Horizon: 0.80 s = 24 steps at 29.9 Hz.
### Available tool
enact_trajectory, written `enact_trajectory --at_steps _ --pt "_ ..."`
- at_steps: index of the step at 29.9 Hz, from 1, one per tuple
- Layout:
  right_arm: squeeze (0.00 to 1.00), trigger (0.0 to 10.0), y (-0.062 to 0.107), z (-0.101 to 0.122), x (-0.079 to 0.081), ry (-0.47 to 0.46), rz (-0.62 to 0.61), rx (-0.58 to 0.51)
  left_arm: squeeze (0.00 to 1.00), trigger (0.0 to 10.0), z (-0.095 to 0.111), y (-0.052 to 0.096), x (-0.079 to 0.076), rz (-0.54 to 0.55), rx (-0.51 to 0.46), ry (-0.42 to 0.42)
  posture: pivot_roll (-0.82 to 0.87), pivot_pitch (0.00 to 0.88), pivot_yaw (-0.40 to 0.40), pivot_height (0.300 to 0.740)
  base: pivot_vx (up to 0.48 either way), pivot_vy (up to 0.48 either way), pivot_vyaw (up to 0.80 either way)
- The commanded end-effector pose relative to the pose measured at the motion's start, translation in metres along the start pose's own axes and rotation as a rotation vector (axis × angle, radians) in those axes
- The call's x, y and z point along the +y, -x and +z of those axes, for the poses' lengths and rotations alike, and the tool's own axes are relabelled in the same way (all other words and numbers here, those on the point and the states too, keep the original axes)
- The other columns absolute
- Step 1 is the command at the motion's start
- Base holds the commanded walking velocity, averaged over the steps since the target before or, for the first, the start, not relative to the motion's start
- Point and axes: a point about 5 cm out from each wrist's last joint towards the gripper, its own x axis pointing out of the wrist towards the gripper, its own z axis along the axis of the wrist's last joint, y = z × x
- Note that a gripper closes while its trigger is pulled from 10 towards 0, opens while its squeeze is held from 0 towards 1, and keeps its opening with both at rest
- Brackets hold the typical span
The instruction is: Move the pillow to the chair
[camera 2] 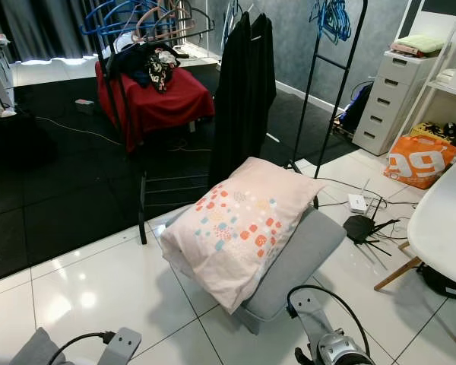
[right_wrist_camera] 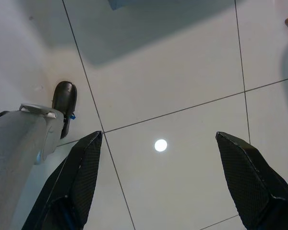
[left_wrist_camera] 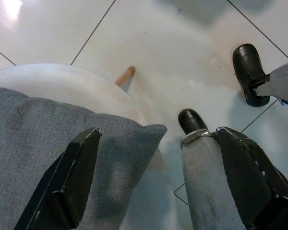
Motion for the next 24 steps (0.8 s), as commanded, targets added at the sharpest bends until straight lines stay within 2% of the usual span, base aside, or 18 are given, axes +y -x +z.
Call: enact_trajectory --at_steps 1,7,15,24 --pt "0.00 10.0 0.0004 0.0023 -0.0019 0.004 -0.009 -0.012 0.00 10.0 -0.0004 0.0001 -0.0005 -0.002 -0.007 0.015 -0.09 0.005 -0.048 0.740 0.000 0.000 0.00" --pt "0.00 10.0 0.0005 0.0026 -0.0020 0.002 -0.011 -0.014 0.00 10.0 -0.0007 0.0001 -0.0005 -0.001 -0.008 0.035 -0.09 0.003 -0.053 0.740 0.000 0.000 0.00" --pt "0.00 10.0 0.0004 0.0018 -0.0020 0.005 -0.010 -0.012 0.00 10.0 -0.0016 0.0001 -0.0011 0.002 -0.007 0.050 -0.09 0.000 -0.053 0.740 0.000 -0.388 0.00" --pt "0.00 10.0 0.0003 0.0002 -0.0021 0.010 -0.010 -0.009 0.00 10.0 -0.0023 0.0001 -0.0018 0.009 -0.009 0.052 -0.09 0.000 -0.055 0.740 0.000 0.000 0.00"
